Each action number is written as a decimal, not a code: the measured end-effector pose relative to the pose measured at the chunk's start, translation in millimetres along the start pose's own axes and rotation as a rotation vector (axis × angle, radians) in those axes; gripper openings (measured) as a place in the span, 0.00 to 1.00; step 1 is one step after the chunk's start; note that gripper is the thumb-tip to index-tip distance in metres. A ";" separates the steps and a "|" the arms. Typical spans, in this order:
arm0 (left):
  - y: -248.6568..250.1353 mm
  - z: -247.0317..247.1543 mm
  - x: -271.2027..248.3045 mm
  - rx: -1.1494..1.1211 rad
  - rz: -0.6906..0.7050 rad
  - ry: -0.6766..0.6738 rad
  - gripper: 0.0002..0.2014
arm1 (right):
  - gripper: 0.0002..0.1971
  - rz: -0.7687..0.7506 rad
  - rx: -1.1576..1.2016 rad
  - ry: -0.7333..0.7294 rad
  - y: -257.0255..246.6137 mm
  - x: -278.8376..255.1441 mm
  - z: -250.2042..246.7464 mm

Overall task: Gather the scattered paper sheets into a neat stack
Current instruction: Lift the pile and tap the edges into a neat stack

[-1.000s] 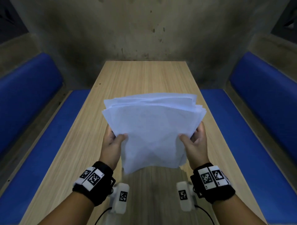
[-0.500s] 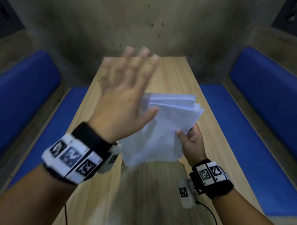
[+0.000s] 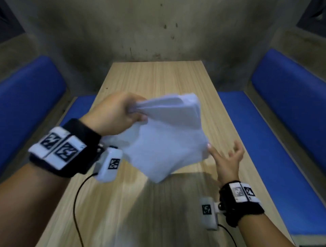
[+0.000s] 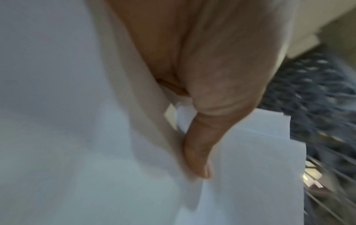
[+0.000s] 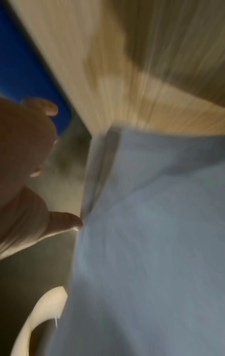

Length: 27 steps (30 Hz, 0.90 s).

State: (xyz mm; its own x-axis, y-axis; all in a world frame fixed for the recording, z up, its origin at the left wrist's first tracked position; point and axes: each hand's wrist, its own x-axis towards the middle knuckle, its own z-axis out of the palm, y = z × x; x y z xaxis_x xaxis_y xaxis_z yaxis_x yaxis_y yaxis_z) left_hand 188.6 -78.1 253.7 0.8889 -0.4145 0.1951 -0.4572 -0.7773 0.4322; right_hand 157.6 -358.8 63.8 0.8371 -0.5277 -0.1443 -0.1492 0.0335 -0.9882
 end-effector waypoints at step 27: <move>-101.1 147.1 -103.2 -0.655 -0.468 0.740 0.41 | 0.44 -0.441 -0.146 -0.275 -4.7 -19.0 29.4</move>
State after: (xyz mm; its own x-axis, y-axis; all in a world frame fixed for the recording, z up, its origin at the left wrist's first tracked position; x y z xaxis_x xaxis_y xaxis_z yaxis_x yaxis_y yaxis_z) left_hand 139.1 -26.4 60.3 0.8674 0.4144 0.2753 -0.1609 -0.2899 0.9434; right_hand 157.9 -323.9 69.7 0.9409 -0.2226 0.2554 0.1923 -0.2697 -0.9436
